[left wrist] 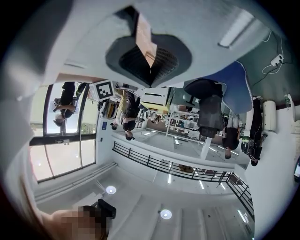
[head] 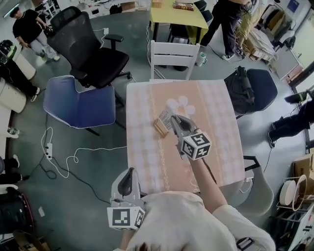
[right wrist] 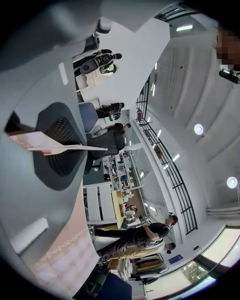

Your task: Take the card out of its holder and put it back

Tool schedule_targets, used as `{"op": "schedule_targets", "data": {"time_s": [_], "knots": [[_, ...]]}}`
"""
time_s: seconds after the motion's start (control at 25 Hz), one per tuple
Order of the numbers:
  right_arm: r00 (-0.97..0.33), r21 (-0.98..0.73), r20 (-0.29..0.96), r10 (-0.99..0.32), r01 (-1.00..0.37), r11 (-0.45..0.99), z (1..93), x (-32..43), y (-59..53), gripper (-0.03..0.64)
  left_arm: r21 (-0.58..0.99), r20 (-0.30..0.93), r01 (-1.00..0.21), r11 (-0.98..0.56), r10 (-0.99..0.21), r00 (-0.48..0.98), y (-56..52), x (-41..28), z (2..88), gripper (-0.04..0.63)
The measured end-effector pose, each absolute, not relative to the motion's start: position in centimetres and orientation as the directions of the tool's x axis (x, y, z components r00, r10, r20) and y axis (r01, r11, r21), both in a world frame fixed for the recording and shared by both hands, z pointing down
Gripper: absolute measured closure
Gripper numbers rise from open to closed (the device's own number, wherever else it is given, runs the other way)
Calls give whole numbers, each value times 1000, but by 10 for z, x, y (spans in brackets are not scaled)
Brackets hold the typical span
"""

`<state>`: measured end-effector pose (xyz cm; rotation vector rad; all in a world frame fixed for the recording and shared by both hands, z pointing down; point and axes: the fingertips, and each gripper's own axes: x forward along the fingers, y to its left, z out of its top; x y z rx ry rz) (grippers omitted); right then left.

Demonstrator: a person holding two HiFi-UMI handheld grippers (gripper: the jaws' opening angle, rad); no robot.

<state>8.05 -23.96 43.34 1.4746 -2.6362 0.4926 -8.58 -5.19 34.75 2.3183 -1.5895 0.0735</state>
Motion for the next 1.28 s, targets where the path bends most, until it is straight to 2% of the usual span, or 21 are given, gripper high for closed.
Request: {"op": "schedule_targets", "data": {"time_s": [0.6,1.0,1.28], "knots": [[-446,-222,5,-895,-873,434,313,113,-157,601,196,191,-898,-393,-883,428,-31,-82,337,595],[-409,-200,-11,-912,-893,403,289,129,-91,601,173,175,-869,-464,-854,491,-24,-81,330,595],[-387,-209,-33,-921,-899,385,282,133,-53,601,166,181,-876,-453,-859,479,-21,-92,332,595]]}}
